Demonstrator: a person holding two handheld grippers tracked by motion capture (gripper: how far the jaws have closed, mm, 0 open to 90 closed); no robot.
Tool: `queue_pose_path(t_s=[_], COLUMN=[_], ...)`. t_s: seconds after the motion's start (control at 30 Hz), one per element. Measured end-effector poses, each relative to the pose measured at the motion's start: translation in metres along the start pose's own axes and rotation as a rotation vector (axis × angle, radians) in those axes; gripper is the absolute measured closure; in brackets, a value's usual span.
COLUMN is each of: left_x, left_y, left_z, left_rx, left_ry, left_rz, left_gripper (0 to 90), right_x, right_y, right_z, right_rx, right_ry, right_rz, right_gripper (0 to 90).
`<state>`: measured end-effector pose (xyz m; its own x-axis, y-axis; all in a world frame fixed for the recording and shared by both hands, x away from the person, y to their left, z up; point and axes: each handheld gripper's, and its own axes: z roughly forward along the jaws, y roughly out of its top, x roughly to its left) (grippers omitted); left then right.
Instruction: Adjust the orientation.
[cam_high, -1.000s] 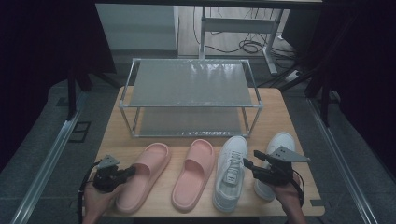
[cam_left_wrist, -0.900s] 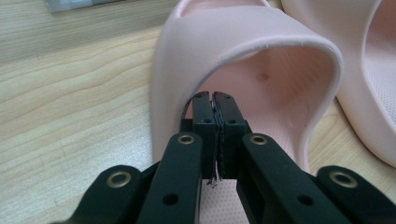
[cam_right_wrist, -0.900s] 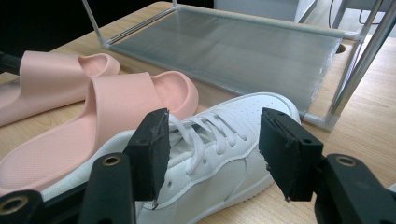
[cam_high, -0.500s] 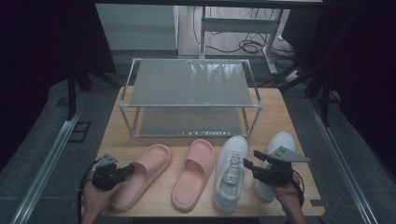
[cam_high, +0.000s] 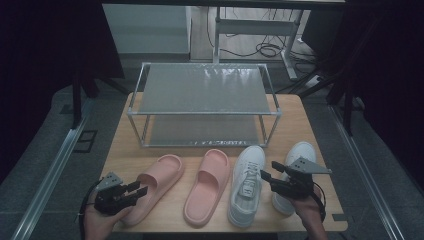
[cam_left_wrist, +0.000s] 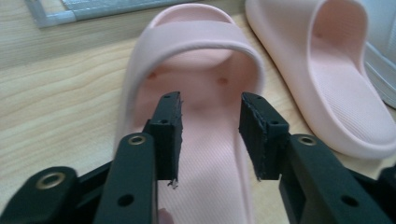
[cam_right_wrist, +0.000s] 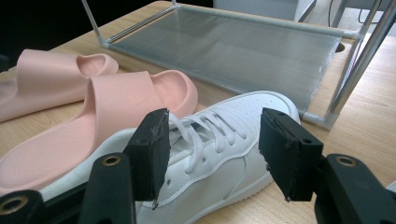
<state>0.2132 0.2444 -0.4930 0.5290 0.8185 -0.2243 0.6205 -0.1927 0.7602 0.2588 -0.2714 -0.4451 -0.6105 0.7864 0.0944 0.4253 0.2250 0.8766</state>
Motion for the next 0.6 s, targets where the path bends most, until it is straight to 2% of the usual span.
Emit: queue_pose_path(t_s=[0.23, 0.6], left_x=[-0.008, -0.014], left_y=[-0.006, -0.006], left_z=[-0.008, -0.006], left_rx=[-0.024, -0.018], left_ry=[0.001, -0.011], left_rz=[0.001, 0.012], left_gripper=[56.4, 56.3], right_x=[0.0, 0.0], right_y=[0.0, 0.0], right_z=[0.0, -0.001], right_rx=[0.003, 0.001], right_ry=[-0.001, -0.002], right_rz=[0.001, -0.001], right_gripper=[44.1, 44.1])
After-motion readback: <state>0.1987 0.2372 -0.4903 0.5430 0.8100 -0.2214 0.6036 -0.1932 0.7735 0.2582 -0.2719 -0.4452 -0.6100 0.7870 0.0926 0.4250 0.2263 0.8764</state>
